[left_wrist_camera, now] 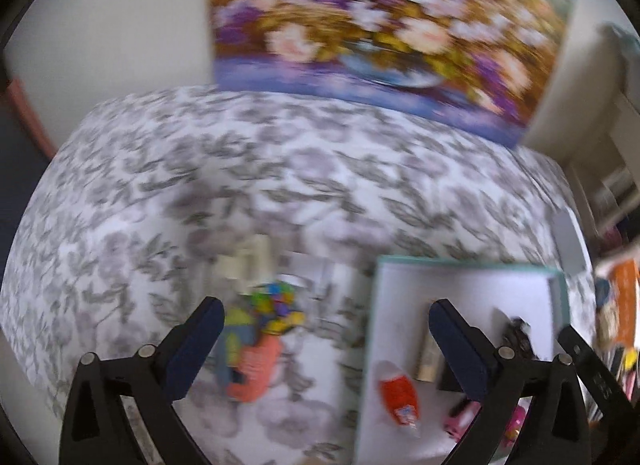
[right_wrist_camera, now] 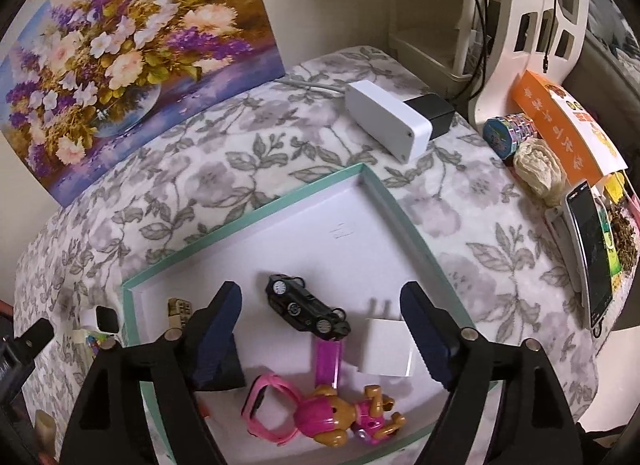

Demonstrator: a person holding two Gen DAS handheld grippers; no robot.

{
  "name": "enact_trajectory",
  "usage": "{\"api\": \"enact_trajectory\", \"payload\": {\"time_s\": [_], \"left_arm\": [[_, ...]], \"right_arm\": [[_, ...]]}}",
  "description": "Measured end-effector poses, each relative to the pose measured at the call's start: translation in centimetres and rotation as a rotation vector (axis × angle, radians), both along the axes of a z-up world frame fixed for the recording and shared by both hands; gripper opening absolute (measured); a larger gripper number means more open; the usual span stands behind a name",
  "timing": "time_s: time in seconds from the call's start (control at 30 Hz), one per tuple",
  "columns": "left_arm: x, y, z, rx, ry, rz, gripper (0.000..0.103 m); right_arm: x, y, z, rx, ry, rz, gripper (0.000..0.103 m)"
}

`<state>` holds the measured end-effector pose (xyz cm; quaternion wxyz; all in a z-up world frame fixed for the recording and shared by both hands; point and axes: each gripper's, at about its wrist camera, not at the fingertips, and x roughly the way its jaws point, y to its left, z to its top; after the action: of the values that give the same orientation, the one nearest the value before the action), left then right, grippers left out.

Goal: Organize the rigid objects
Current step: 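Open both tools to release the two chargers in the tray, then move both tools back to the pile, right tool around the orange-and-blue toy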

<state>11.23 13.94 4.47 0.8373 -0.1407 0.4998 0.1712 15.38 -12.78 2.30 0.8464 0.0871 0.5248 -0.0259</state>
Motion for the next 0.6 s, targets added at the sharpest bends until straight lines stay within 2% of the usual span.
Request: {"api": "enact_trajectory", "payload": {"time_s": [0.1, 0.2, 0.33, 0.6], "left_arm": [[-0.9, 2.8, 0.0, -0.012, -0.001, 0.076, 0.103], [-2.0, 5.3, 0.1, -0.035, -0.012, 0.145, 0.103], [-3.3, 7.9, 0.4, -0.061, -0.031, 0.215, 0.103], [-6.0, 11.5, 2.1, -0.076, -0.089, 0.278, 0.103]], "right_arm": [[-0.1, 0.6, -0.1, 0.009, -0.002, 0.011, 0.089], [-0.2, 1.4, 0.0, 0.015, -0.004, 0.031, 0.089], [-0.6, 3.2, 0.7, 0.074, -0.012, 0.063, 0.089], [-2.4, 10.9, 2.2, 0.09, -0.034, 0.221, 0.089]]}}
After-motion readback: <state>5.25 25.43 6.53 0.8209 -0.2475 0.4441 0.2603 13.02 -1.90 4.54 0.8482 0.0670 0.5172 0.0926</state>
